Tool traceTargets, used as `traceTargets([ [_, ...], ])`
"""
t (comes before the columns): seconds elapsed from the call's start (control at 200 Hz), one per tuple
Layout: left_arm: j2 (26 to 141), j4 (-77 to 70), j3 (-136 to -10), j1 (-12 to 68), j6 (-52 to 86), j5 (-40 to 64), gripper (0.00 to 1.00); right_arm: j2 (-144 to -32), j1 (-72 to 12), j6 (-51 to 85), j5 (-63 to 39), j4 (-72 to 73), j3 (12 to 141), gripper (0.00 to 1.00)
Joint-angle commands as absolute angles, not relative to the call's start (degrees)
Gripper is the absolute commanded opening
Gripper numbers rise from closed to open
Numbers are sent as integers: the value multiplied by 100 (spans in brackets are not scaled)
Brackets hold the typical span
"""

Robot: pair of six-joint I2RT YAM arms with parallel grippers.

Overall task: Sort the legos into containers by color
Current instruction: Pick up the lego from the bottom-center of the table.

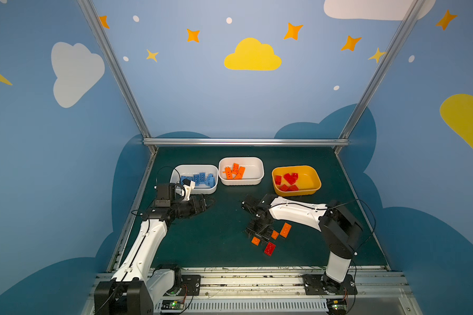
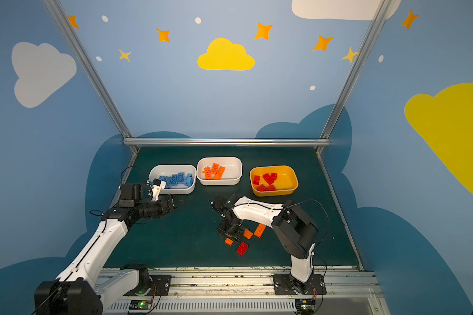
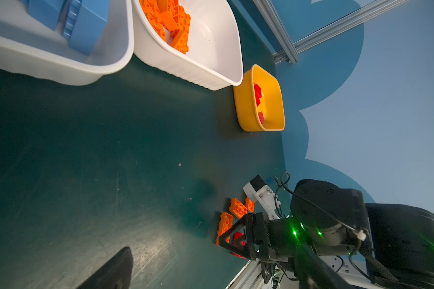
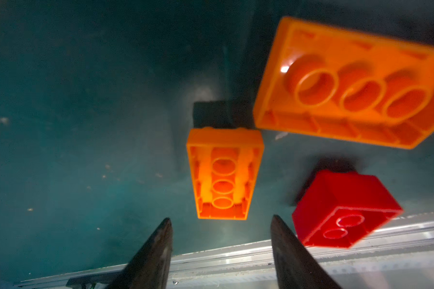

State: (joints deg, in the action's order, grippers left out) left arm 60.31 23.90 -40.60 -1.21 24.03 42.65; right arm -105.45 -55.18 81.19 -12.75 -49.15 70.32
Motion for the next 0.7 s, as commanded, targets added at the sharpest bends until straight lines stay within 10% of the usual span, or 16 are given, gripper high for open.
traceTargets([
  [0.0,6046,2321,-4022,-112,2417,4359,99,-10645,-5423,8094,-1198,-4831,7029,57],
  [0.696,6166,2668,-4344,-145,2173,4279,99,-10297,-5183,6737,-301,-5790,8593,22],
])
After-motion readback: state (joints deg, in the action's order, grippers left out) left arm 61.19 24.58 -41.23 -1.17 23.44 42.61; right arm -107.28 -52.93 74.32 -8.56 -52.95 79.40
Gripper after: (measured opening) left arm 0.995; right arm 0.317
